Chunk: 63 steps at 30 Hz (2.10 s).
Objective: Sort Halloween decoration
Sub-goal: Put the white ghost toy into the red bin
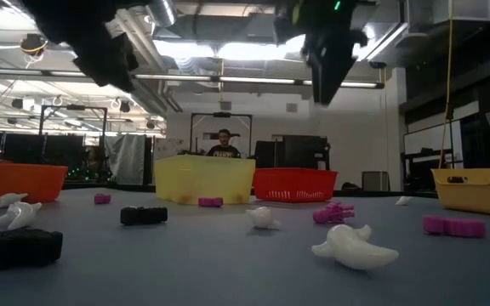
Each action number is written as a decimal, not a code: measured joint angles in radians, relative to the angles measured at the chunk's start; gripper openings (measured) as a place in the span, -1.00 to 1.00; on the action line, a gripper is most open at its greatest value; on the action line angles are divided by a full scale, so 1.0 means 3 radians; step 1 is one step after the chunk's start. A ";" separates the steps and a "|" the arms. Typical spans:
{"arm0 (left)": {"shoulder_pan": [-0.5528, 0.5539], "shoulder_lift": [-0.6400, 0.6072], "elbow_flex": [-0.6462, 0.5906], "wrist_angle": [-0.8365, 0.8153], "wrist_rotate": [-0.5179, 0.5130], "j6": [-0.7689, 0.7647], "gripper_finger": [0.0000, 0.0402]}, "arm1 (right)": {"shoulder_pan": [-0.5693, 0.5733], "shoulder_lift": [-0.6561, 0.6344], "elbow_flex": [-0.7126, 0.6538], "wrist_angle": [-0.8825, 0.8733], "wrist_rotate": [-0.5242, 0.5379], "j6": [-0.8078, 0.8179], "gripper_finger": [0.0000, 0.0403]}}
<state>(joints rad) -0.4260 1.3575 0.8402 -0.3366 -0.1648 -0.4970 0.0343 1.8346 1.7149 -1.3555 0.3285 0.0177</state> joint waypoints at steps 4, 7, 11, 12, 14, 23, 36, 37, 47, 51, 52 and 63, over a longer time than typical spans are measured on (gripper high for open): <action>-0.0223 0.0292 0.0000 0.0012 0.0001 0.0195 -0.19 | 0.0336 -0.0229 -0.0077 0.0061 0.0216 0.0202 0.12; -0.0363 0.0493 0.0000 0.0014 -0.0001 0.0206 -0.19 | 0.0590 -0.0386 -0.0265 0.0183 0.0450 0.0378 0.12; -0.0484 0.0703 0.0000 0.0014 -0.0002 0.0182 -0.19 | 0.0891 -0.0552 -0.0586 0.0312 0.0697 0.0620 0.12; -0.0504 0.0742 0.0000 0.0014 -0.0006 0.0157 -0.19 | 0.0959 -0.0588 -0.0676 0.0335 0.0725 0.0681 0.12; -0.0531 0.0815 0.0000 0.0015 -0.0022 0.0083 -0.19 | 0.1084 -0.0637 -0.0838 0.0375 0.0765 0.0824 0.12; -0.0533 0.0958 0.0000 0.0020 -0.0030 -0.0082 -0.19 | 0.1511 -0.0759 -0.1577 0.0740 0.0886 0.1549 0.12; -0.0530 0.0977 0.0000 0.0024 -0.0114 -0.0085 -0.19 | 0.1727 -0.0759 -0.1890 0.1449 0.0877 0.1782 0.12; -0.0530 0.0977 0.0000 0.0026 -0.0114 -0.0086 -0.19 | 0.1726 -0.0759 -0.1890 0.1491 0.0878 0.1765 0.12; -0.0530 0.0977 -0.0003 0.0026 -0.0140 -0.0086 -0.19 | 0.1726 -0.0759 -0.1890 0.1776 0.0807 0.1643 0.12; -0.0530 0.0977 -0.0003 0.0023 -0.0141 -0.0086 -0.19 | 0.1726 -0.0759 -0.1890 0.1780 0.0732 0.1545 0.12; -0.0530 0.0977 -0.0004 0.0017 -0.0141 -0.0086 -0.19 | 0.1725 -0.0759 -0.1890 0.1784 0.0732 0.1507 0.12; -0.0532 0.1168 0.0001 0.0039 -0.0090 -0.0088 -0.19 | 0.1724 -0.0759 -0.1890 0.1817 0.0725 0.1492 0.12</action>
<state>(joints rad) -0.5856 1.7078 0.8406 -0.3248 -0.1917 -0.5236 0.5514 1.6070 1.1481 -0.8104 0.5461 0.4652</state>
